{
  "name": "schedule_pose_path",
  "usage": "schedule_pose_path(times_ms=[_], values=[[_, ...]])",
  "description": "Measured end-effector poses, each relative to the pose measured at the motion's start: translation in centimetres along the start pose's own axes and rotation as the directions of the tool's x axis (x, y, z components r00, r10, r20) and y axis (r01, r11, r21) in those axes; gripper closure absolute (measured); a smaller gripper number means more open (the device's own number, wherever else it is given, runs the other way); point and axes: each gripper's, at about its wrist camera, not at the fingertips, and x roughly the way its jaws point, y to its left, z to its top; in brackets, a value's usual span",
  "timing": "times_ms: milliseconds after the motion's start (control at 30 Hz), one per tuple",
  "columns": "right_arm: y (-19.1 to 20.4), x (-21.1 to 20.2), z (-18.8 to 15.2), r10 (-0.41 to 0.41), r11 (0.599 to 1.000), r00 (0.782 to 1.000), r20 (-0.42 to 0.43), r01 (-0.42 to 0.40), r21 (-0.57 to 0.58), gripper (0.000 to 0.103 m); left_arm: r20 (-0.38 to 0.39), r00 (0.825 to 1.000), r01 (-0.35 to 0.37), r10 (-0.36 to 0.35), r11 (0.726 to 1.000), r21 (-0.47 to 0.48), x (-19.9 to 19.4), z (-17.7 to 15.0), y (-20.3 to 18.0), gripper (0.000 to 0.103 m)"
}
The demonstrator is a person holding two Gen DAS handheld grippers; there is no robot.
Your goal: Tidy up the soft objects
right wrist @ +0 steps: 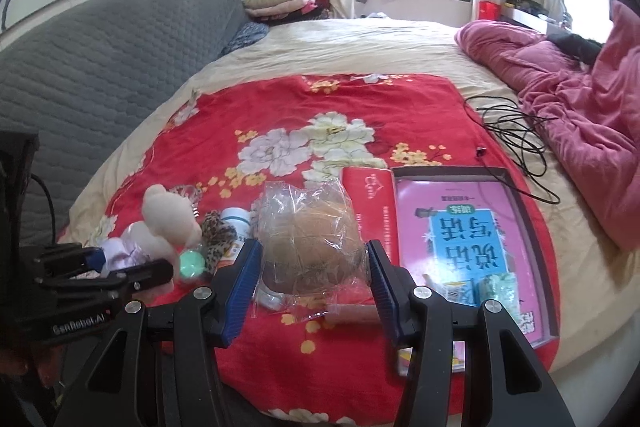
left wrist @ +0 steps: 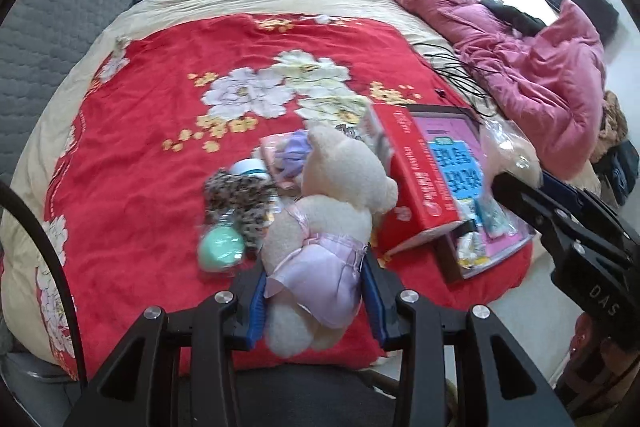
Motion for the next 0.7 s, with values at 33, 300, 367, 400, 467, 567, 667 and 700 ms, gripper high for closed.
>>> schedule_pose_path(times_ms=[33,300,367,400,467,567,667,700], values=[[-0.3,-0.3,0.0,-0.006,1.000,1.000,0.005,0.006,0.004,0.048,0.004,1.000,-0.001,0.001,1.000,0.013,-0.1,0.0,-0.6,0.062],[-2.9,-2.4,-0.4,-0.054,0.998,0.998,0.029,0.053,0.026,0.048,0.019,1.000,-0.003,0.002,0.997,0.072,0.0,0.5,-4.6,0.062],[-3.8,-2.9,-0.5,-0.072,0.997,0.997,0.032,0.071,0.031,0.048,0.026,1.000,0.002,-0.005,0.996,0.085,0.0,0.7,-5.5,0.062],[-4.2,-3.2,-0.6,-0.078,0.996,0.996,0.035,0.077,0.034,0.048,0.026,1.000,0.007,-0.009,0.996,0.088,0.0,0.8,-5.9,0.062],[-5.2,-3.9,-0.8,-0.099,0.994,0.994,0.042,0.097,0.040,0.048,0.024,1.000,0.013,-0.016,0.995,0.099,0.1,1.0,-6.8,0.062],[-7.1,-4.8,-1.1,-0.129,0.990,0.990,0.050,0.126,0.063,0.048,0.026,1.000,0.014,-0.017,0.993,0.120,0.3,1.4,-8.2,0.062],[-9.4,-5.6,-1.4,-0.145,0.983,0.988,0.049,0.139,0.119,0.048,0.025,1.000,0.012,-0.016,0.990,0.140,0.4,1.6,-9.4,0.062],[-9.8,-5.8,-1.5,-0.149,0.981,0.987,0.051,0.141,0.130,0.048,0.029,0.999,0.015,-0.019,0.989,0.147,0.4,1.7,-9.8,0.062]])
